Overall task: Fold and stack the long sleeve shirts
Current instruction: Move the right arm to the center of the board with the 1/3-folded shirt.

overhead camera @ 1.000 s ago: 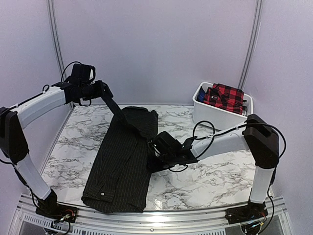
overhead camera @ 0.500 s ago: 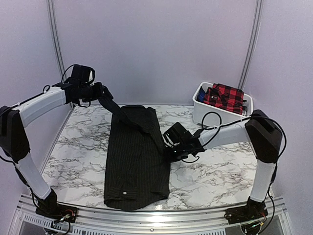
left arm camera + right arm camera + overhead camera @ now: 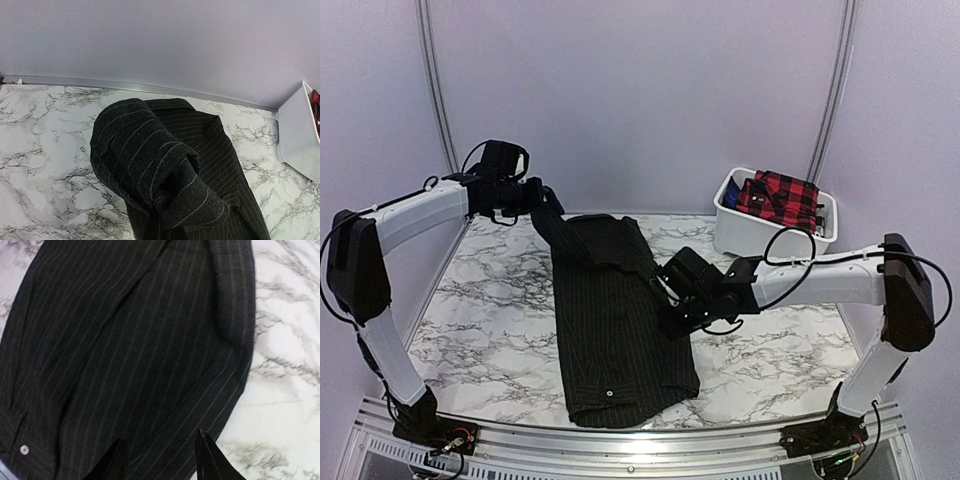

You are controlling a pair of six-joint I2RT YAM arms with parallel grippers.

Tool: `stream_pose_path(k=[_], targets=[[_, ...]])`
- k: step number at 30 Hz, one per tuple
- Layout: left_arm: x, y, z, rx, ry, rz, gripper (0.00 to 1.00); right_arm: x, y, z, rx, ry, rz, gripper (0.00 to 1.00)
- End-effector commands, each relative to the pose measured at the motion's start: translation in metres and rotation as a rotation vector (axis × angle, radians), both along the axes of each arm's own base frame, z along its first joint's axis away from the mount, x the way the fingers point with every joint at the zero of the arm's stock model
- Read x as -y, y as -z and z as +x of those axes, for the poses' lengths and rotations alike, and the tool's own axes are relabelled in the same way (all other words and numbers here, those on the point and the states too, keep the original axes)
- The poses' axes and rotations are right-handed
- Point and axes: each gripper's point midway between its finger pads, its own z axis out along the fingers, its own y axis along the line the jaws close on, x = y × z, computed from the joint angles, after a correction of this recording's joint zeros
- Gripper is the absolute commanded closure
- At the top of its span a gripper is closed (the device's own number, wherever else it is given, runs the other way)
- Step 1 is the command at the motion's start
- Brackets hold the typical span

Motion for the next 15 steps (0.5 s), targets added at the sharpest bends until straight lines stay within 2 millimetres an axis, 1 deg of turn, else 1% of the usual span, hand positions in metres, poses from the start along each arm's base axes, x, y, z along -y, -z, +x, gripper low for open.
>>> stream_pose_path(k=[1, 2, 4, 6, 9, 15], targets=[[0.008, -0.014, 0.008, 0.032, 0.015, -0.030, 1.00, -0.010, -0.007, -0.048, -0.013, -0.010, -0.048, 0.62], [0.009, -0.014, 0.009, 0.032, 0.017, -0.033, 1.00, -0.015, -0.005, -0.059, -0.019, -0.018, -0.052, 0.66], [0.010, -0.013, 0.010, 0.030, 0.019, -0.034, 1.00, -0.023, 0.003, -0.079, -0.041, -0.024, -0.055, 0.70], [0.011, -0.013, 0.010, 0.030, 0.022, -0.036, 1.00, -0.023, 0.013, -0.091, -0.049, -0.013, -0.085, 0.72], [0.010, -0.014, 0.011, 0.033, 0.021, -0.036, 1.00, -0.017, 0.030, -0.099, -0.069, 0.016, -0.117, 0.75], [0.010, -0.015, 0.011, 0.038, 0.021, -0.031, 1.00, -0.010, 0.053, -0.109, -0.114, 0.040, -0.110, 0.77]])
